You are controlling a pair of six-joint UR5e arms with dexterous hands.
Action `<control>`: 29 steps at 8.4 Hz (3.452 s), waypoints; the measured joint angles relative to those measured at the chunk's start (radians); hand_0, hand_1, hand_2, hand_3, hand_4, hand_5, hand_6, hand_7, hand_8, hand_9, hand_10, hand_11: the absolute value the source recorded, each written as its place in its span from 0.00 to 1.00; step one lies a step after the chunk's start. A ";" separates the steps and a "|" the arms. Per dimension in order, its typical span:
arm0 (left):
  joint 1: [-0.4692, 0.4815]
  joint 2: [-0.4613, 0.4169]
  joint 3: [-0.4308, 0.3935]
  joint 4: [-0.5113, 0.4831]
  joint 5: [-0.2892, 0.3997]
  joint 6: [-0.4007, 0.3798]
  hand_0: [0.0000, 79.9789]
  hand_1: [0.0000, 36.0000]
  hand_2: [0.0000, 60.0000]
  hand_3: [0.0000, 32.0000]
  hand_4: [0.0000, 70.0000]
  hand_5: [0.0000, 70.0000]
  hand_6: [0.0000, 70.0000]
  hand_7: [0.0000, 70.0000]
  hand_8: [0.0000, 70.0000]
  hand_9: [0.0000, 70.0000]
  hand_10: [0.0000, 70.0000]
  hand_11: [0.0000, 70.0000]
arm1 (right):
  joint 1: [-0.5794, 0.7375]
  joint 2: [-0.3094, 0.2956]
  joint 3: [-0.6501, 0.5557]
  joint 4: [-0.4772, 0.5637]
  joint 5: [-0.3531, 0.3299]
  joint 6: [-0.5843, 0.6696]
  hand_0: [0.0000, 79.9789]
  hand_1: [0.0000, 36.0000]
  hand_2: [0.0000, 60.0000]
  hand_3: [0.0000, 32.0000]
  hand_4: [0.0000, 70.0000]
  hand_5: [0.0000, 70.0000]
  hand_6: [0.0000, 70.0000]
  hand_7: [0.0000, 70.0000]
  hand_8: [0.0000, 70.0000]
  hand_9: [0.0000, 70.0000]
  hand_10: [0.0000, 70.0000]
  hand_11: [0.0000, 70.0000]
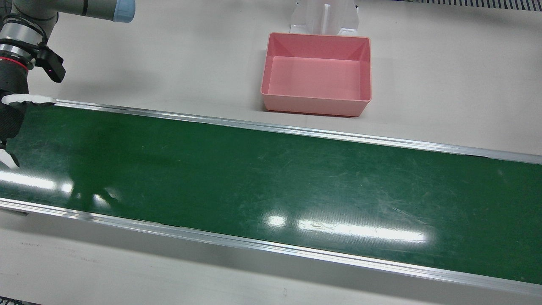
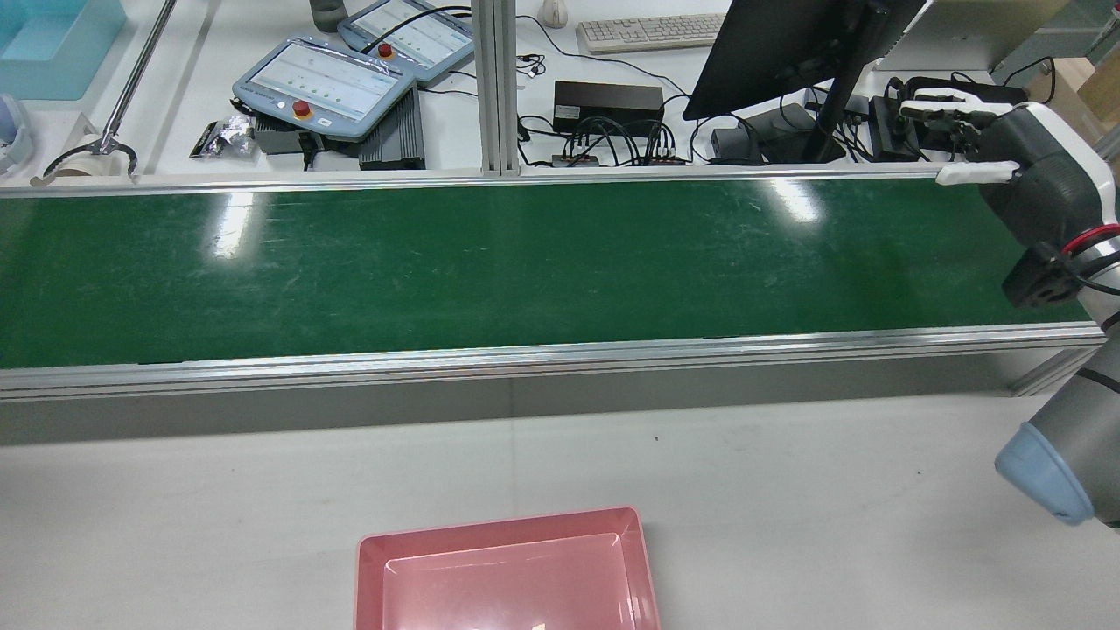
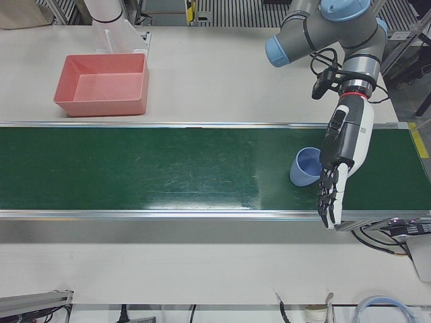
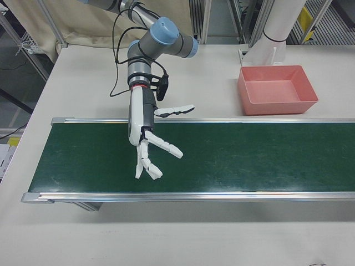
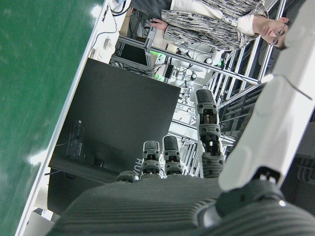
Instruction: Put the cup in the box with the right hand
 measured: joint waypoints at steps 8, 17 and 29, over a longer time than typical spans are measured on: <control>0.000 0.000 0.002 0.000 0.000 0.000 0.00 0.00 0.00 0.00 0.00 0.00 0.00 0.00 0.00 0.00 0.00 0.00 | -0.016 0.012 -0.174 0.230 0.011 0.015 0.56 0.16 0.10 0.00 0.35 0.04 0.09 0.38 0.11 0.24 0.05 0.08; 0.000 0.000 0.001 0.000 0.000 0.000 0.00 0.00 0.00 0.00 0.00 0.00 0.00 0.00 0.00 0.00 0.00 0.00 | -0.003 0.052 -0.220 0.233 0.009 0.013 0.62 0.34 0.08 0.00 0.31 0.07 0.09 0.34 0.11 0.23 0.04 0.08; 0.000 0.000 0.001 0.001 0.000 0.000 0.00 0.00 0.00 0.00 0.00 0.00 0.00 0.00 0.00 0.00 0.00 0.00 | -0.051 0.051 -0.233 0.232 0.004 0.002 0.59 0.28 0.11 0.00 0.29 0.06 0.08 0.34 0.11 0.23 0.03 0.06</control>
